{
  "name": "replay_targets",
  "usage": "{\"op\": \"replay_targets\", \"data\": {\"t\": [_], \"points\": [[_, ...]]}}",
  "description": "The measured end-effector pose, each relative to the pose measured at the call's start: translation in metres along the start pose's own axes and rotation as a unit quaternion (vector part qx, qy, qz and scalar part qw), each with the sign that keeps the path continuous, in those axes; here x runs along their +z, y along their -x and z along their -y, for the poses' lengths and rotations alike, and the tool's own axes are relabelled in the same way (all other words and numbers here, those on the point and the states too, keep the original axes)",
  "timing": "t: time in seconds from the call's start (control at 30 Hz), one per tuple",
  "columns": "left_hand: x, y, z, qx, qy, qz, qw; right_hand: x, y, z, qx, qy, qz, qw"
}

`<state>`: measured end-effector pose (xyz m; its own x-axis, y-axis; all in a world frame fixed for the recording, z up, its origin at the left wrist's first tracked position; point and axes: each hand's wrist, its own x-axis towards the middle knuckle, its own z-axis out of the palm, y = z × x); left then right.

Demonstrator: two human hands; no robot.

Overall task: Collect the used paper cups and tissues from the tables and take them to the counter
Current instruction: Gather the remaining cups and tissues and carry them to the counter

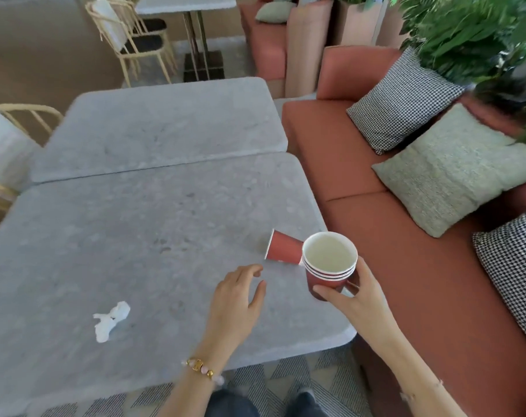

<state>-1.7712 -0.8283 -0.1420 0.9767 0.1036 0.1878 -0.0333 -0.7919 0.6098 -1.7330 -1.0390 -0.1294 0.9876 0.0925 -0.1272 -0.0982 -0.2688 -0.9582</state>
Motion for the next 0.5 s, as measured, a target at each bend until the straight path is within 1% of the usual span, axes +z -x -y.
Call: {"op": "replay_targets", "data": {"t": [0.23, 0.5], "points": [[0.016, -0.005, -0.012, -0.035, -0.007, -0.015, 0.999, -0.014, -0.016, -0.004, 0.006, 0.001, 0.043, 0.999], [0.028, -0.024, -0.002, -0.064, 0.013, -0.014, 0.998, -0.013, -0.043, 0.000, 0.013, 0.019, 0.051, 0.998]]}}
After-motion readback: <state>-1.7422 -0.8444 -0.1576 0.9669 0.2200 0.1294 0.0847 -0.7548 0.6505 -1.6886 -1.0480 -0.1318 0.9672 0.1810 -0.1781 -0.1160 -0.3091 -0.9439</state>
